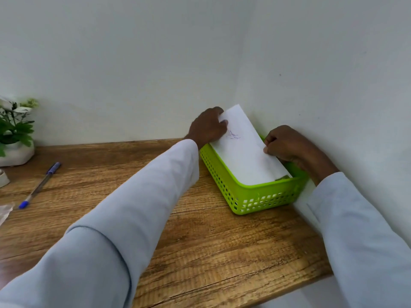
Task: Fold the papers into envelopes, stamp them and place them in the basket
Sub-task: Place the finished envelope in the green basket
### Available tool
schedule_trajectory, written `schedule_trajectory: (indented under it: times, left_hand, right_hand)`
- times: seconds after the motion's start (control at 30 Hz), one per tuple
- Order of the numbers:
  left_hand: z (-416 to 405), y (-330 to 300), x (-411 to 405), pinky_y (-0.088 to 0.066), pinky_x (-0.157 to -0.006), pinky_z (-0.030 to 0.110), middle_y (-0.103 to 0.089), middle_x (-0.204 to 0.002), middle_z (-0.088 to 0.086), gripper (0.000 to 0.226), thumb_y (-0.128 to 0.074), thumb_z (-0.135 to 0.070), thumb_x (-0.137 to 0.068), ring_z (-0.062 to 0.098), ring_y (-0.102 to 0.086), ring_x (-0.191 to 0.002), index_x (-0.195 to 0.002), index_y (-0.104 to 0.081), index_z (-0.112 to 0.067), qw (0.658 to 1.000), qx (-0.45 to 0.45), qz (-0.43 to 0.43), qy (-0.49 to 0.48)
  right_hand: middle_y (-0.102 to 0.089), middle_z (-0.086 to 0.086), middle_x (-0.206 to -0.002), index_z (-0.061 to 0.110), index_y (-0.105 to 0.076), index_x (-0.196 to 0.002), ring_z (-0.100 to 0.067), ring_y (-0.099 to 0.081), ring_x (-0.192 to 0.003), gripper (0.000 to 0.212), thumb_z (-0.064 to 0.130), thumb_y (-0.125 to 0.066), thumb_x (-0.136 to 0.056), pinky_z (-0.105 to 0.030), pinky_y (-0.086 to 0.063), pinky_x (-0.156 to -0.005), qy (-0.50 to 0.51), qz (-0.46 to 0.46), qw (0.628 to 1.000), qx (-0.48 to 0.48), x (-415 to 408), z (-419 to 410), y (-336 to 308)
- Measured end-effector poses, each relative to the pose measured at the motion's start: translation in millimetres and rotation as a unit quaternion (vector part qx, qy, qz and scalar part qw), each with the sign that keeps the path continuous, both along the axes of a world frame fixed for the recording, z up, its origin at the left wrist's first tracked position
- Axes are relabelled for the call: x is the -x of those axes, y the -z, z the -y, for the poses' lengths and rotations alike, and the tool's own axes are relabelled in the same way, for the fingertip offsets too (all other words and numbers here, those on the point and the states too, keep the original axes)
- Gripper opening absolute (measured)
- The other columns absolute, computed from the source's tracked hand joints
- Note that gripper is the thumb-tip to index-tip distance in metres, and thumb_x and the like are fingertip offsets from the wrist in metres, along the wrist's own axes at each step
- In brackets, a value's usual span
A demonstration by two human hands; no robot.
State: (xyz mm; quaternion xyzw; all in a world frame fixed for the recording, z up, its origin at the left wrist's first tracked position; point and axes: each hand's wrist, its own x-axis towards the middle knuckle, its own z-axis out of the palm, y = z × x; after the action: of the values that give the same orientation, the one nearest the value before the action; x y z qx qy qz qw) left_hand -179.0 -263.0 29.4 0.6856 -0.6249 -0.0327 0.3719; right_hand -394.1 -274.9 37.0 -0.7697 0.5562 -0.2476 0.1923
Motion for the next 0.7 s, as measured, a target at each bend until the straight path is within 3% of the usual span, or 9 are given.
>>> schedule_trajectory:
  times: [0.1, 0.23, 0.3, 0.43, 0.53, 0.7]
  left_hand:
    - [4.7, -9.1, -10.0, -0.041, -0.08, 0.026, -0.064, -0.113, -0.001, 0.018, -0.055, -0.026, -0.092, 0.02, -0.059, -0.106, -0.1, -0.068, -0.017, 0.999, 0.025, -0.024, -0.008]
    - [14.7, -15.2, -15.2, -0.049, -0.088, 0.035, -0.067, -0.106, 0.0, 0.017, -0.052, -0.024, -0.091, 0.024, -0.06, -0.103, -0.084, -0.066, -0.016, 0.999, 0.014, -0.049, -0.016]
    - [21.5, -15.8, -11.6, -0.047, -0.095, 0.043, -0.067, -0.107, -0.003, 0.017, -0.05, -0.025, -0.089, 0.024, -0.059, -0.106, -0.087, -0.066, -0.022, 0.999, 0.003, -0.033, -0.02]
    - [36.3, -8.0, -1.2, -0.031, -0.102, 0.05, -0.062, -0.117, -0.005, 0.019, -0.05, -0.026, -0.092, 0.023, -0.053, -0.114, -0.101, -0.066, -0.027, 0.995, -0.07, 0.077, -0.006]
    - [39.8, -3.2, 4.9, -0.024, -0.103, 0.062, -0.062, -0.117, -0.004, 0.017, -0.053, -0.029, -0.091, 0.024, -0.053, -0.115, -0.102, -0.066, -0.027, 0.983, -0.115, 0.146, 0.006]
    - [32.8, 0.4, 21.1, -0.009, -0.108, 0.07, -0.065, -0.101, 0.006, 0.017, -0.06, -0.023, -0.086, 0.028, -0.059, -0.105, -0.101, -0.065, -0.018, 0.947, -0.087, 0.308, -0.02]
  right_hand:
    - [-0.062, -0.015, -0.074, -0.005, -0.068, -0.095, -0.028, -0.057, -0.069, 0.019, 0.0, -0.059, -0.079, -0.03, -0.041, -0.061, 0.013, 0.017, 0.999, 0.029, 0.8, -4.7, 1.5]
    - [-0.066, -0.002, -0.082, 0.011, -0.072, -0.093, -0.027, -0.064, -0.086, 0.017, 0.006, -0.062, -0.08, -0.027, -0.044, -0.066, 0.02, -0.004, 0.997, 0.076, 1.2, -12.3, -2.0]
    - [-0.067, -0.004, -0.095, 0.012, -0.072, -0.095, -0.028, -0.063, -0.092, 0.017, 0.008, -0.064, -0.081, -0.028, -0.044, -0.072, 0.024, -0.042, 0.995, 0.091, 2.1, -13.8, -2.0]
    - [-0.064, -0.01, -0.115, 0.013, -0.067, -0.103, -0.033, -0.06, -0.107, 0.023, 0.017, -0.069, -0.081, -0.032, -0.046, -0.085, 0.027, -0.158, 0.981, 0.107, 4.7, -14.7, 7.0]
    - [-0.065, -0.014, -0.109, 0.011, -0.066, -0.103, -0.034, -0.062, -0.1, 0.023, 0.017, -0.069, -0.081, -0.034, -0.049, -0.081, 0.031, -0.215, 0.97, 0.108, 3.3, -19.3, 10.2]
    - [-0.064, -0.016, -0.111, 0.009, -0.064, -0.11, -0.037, -0.063, -0.101, 0.028, 0.01, -0.063, -0.082, -0.031, -0.046, -0.074, 0.021, -0.283, 0.953, 0.11, -1.7, -26.7, 16.9]
